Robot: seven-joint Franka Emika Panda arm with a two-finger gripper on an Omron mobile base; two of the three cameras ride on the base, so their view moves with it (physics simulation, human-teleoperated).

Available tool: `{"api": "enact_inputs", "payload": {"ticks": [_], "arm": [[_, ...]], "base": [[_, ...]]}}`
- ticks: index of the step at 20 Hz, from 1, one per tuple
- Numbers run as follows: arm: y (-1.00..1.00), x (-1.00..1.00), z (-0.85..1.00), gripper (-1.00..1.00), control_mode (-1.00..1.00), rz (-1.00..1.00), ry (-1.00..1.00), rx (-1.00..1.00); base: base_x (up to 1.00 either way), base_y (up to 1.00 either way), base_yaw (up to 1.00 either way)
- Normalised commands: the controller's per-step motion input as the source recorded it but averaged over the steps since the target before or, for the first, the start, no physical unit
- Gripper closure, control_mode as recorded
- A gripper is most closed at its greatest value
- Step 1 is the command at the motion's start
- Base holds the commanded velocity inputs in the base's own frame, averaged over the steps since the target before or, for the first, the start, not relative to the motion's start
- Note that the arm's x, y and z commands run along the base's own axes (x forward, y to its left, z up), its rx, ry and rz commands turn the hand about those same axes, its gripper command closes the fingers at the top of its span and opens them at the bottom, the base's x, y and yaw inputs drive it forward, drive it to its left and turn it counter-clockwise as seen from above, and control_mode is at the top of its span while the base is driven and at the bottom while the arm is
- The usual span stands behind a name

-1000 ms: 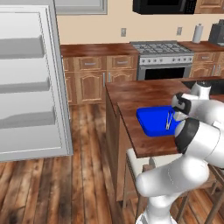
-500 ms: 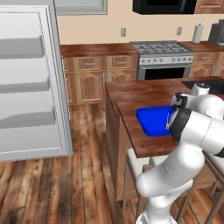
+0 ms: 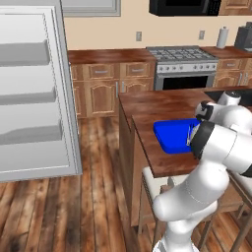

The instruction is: Gather the onion and sweet potato from the fridge and place them on a tray on the dining counter. Then gather the chicken drumstick and fish from the fridge and place them on the other tray.

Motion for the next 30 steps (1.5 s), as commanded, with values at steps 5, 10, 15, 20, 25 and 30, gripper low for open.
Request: {"api": "enact_inputs", "payload": {"ticks": [5, 10, 15, 20, 25, 30], "arm": [[0.07, -0.34, 0.26, -1.00, -1.00, -0.08, -0.04, 0.06], [0.20, -0.47, 0.65, -1.00, -1.00, -0.05, -0.07, 0.07], [0.57, -0.68, 0.41, -1.00, -1.00, -0.04, -0.22, 0.01], [0.78, -0.73, 0.07, -1.00, -1.00, -0.02, -0.18, 0.00], [0.85, -0.64, 0.07, -1.00, -1.00, 0.00, -0.12, 0.00], [0.76, -0.31, 0.24, -1.00, -1.00, 0.00, -0.03, -0.02]], "base": [[0.00, 0.00, 0.00], [0.00, 0.00, 0.00], [0.00, 0.00, 0.00], [0.00, 0.00, 0.00], [0.00, 0.00, 0.00], [0.00, 0.00, 0.00]]}}
